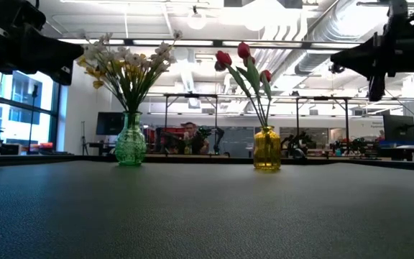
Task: Sort flowers into vase by color
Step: Return to Home Position
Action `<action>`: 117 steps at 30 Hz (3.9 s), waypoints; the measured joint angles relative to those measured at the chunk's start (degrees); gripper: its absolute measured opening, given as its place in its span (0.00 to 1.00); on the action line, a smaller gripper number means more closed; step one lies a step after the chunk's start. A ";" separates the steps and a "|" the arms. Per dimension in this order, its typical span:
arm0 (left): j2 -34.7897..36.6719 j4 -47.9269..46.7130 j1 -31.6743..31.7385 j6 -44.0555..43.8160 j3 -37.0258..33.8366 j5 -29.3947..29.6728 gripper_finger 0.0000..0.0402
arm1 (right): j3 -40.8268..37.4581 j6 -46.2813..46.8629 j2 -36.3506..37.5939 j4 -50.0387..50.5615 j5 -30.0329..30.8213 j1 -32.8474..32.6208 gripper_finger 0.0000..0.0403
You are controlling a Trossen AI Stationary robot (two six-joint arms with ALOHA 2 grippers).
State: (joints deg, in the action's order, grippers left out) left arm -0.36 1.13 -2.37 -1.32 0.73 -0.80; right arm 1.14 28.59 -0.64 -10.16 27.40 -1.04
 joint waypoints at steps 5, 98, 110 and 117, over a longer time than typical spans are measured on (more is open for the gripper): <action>0.00 -0.01 0.00 0.00 0.00 0.00 0.00 | 0.08 -6.96 -0.12 7.14 -11.09 -0.11 0.00; 0.00 -0.02 0.02 0.00 -0.04 0.00 0.00 | -0.08 -24.14 -1.19 9.80 -33.60 -0.13 0.00; 0.00 -0.02 0.02 0.00 -0.04 0.00 0.00 | -0.08 -24.12 -1.19 9.80 -33.60 -0.13 0.00; 0.00 -0.03 0.02 0.00 -0.04 0.00 0.00 | -0.08 -24.14 -1.19 9.80 -33.60 -0.13 0.00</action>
State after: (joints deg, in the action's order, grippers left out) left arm -0.36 1.10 -2.35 -1.32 0.69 -0.80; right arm 1.06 4.45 -1.83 -0.36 -6.20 -1.17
